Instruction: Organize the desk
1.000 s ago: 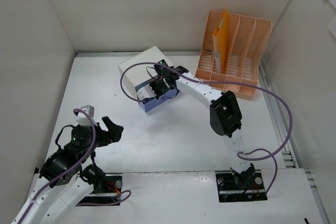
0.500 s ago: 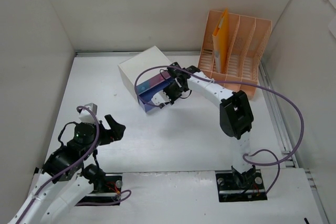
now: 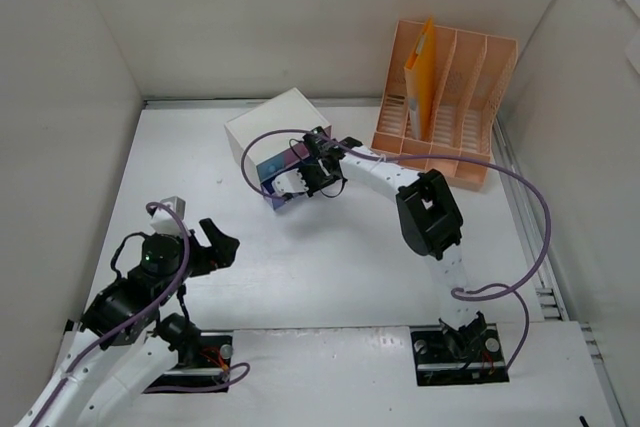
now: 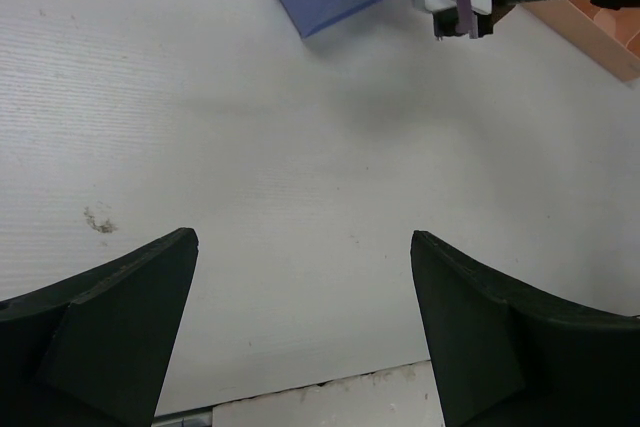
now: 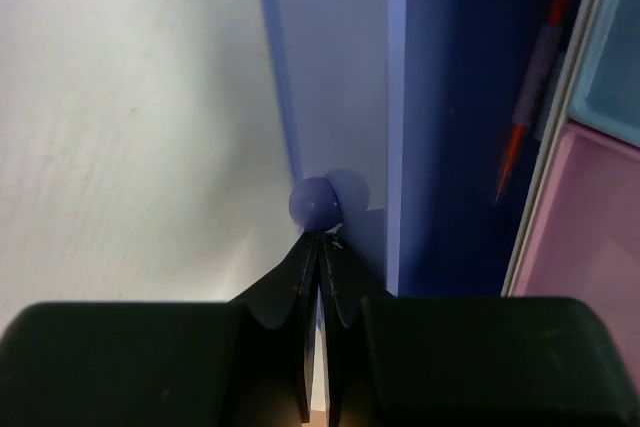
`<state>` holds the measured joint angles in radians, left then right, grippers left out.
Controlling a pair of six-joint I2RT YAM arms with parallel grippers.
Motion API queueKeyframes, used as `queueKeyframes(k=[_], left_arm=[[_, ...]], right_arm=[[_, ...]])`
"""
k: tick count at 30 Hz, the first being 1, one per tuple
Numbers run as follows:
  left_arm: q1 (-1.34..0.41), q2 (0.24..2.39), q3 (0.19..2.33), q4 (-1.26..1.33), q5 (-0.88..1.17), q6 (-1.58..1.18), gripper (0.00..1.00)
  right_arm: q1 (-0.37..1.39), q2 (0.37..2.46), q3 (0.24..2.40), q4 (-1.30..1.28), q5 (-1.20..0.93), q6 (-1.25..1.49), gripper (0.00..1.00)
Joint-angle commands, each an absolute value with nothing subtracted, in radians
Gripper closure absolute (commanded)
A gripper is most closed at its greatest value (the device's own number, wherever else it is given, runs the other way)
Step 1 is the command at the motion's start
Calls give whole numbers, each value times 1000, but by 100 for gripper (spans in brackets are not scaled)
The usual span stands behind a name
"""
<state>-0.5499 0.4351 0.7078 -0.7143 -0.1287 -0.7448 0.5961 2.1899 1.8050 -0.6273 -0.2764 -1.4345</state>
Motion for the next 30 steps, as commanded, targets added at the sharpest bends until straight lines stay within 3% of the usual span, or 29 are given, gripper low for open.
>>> queueKeyframes(k=[1,19,27,30], left_arm=[[-552,440,730,-675,-138,-749,17],[-552,446,732,-670,-135,-750,17],[-552,419,732,-687,-141,-753,16],[-552,414,718,-667,-138,-752,16]], right_arm=[[609,2201,1882,-474,-207,-1347,100],[643,2229,1891,-275,-120,-1204,98],[623,2042,1682,-276,-185,-1100,98],[595,1892,1554,-278,-267,-962,83]])
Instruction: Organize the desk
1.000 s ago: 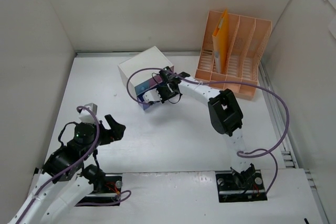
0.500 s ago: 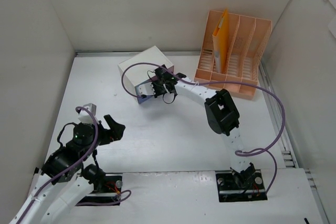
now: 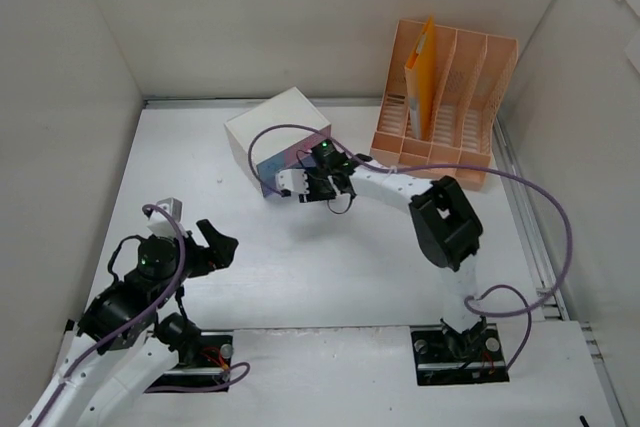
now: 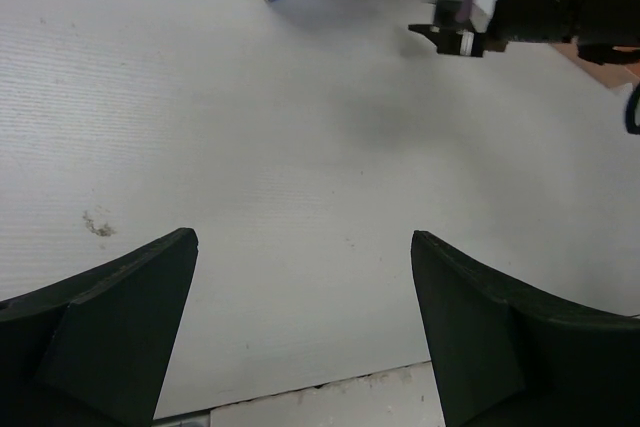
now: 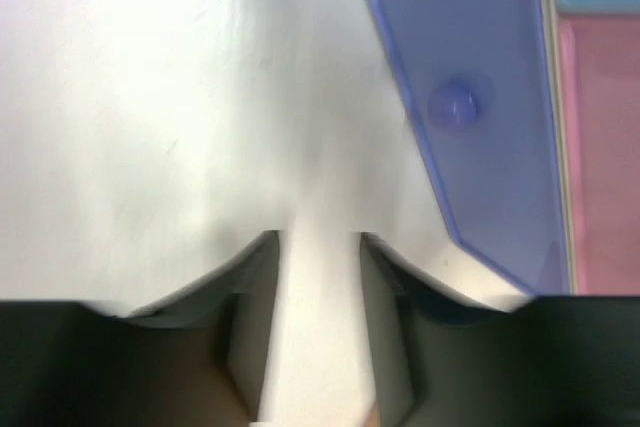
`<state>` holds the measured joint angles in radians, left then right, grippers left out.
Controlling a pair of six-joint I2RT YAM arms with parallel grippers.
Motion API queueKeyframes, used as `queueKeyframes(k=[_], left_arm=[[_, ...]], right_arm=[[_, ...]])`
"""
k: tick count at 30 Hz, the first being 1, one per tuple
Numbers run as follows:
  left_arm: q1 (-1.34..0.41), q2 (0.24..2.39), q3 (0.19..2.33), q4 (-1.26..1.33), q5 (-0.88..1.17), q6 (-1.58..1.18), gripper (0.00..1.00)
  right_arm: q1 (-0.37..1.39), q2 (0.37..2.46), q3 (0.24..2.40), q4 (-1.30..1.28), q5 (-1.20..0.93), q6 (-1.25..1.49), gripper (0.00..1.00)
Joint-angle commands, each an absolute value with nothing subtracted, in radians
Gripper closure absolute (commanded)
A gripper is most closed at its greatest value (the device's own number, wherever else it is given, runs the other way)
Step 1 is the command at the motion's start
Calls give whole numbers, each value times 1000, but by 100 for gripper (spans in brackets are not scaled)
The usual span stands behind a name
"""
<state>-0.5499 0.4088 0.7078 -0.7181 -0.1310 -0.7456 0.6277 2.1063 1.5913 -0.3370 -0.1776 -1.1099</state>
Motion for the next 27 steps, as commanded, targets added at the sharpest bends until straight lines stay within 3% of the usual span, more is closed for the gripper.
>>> queueKeyframes(k=[1,3,7,10,20,26,27], left_arm=[[-552,417,710,-658,-130,-747,16],[-552,437,701,-620,-120,-739,16],[-552,491,704,-543,-74,-704,16],[-552,549,713,-467,-43,-677,15],[-552,637,756,-365,-12,-623,15],[-561,643,765,-362,23,-623,14],[-561,643,765,-364,23,-624,7]], right_arm=[[582,1814,1498,-279,-293,-909,59],[555,1734,1444,-276,-382,-740,2],[431,1550,1361,-278,-503,-334,2],[378,1475,1307,-290,-380,-159,2],[241,1198,1115,-328,-276,-89,2],[206,1144,1060,-318,-264,-84,2],[196,1144,1058,-316,-261,-62,2]])
